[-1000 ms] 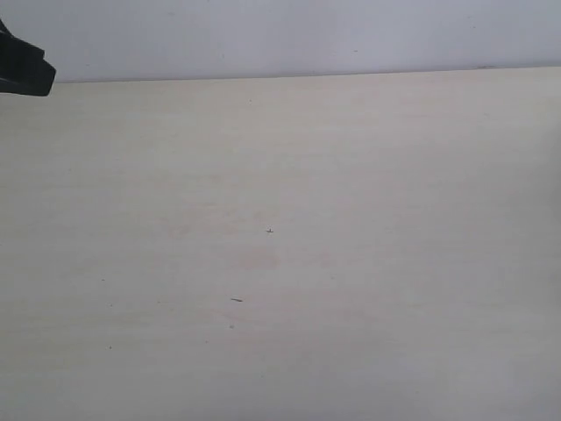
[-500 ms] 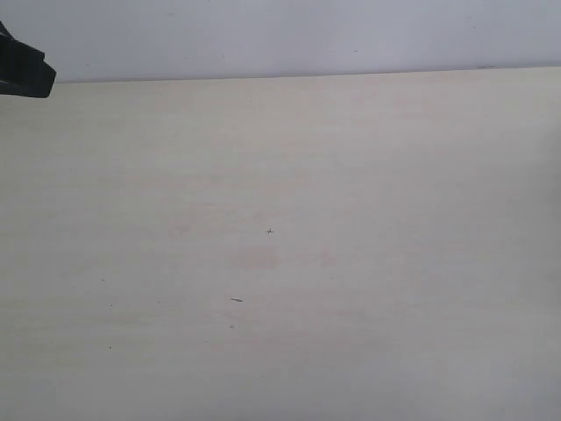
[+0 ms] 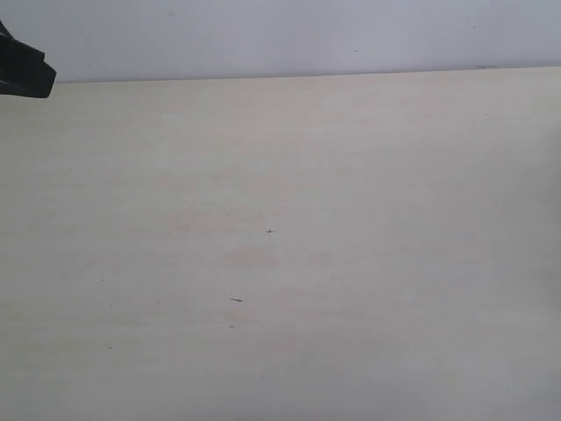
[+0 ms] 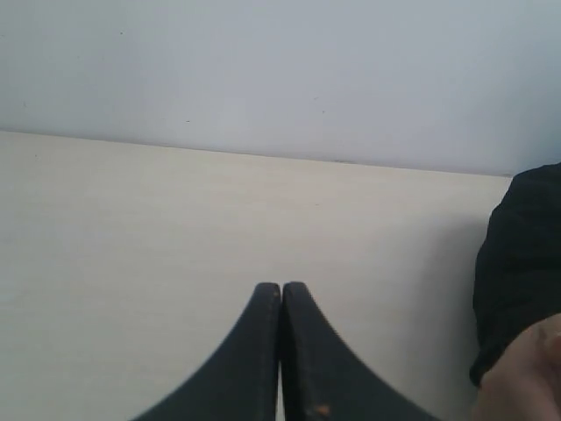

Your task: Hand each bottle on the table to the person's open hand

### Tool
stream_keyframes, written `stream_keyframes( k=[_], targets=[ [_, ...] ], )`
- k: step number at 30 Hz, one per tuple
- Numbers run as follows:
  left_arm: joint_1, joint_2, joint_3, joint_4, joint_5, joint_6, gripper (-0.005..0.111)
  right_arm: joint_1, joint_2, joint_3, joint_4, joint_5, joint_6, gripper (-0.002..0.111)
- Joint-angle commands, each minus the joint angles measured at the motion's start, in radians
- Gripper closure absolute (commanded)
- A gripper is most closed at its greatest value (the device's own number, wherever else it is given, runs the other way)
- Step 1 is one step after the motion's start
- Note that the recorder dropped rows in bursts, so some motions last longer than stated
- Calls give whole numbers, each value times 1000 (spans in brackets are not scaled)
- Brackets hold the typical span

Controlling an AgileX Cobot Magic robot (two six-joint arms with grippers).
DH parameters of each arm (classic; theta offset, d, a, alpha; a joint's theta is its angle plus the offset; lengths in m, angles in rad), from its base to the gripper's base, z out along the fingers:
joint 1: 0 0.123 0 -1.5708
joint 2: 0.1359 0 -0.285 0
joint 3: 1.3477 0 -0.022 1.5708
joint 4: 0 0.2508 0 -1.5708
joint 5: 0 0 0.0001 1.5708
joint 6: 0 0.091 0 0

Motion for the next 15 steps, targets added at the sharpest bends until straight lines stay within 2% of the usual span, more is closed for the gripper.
stream_keyframes(
  k=[1, 7, 15],
  targets=[
    [2, -5, 3, 4, -2, 6, 107, -2, -7, 5, 1, -4, -4, 107],
    [2, -75, 3, 4, -2, 6, 107, -2, -7, 5, 1, -4, -4, 107],
    [2, -362, 5, 17, -48, 111, 107, -2, -7, 5, 1, -4, -4, 107]
  ],
)
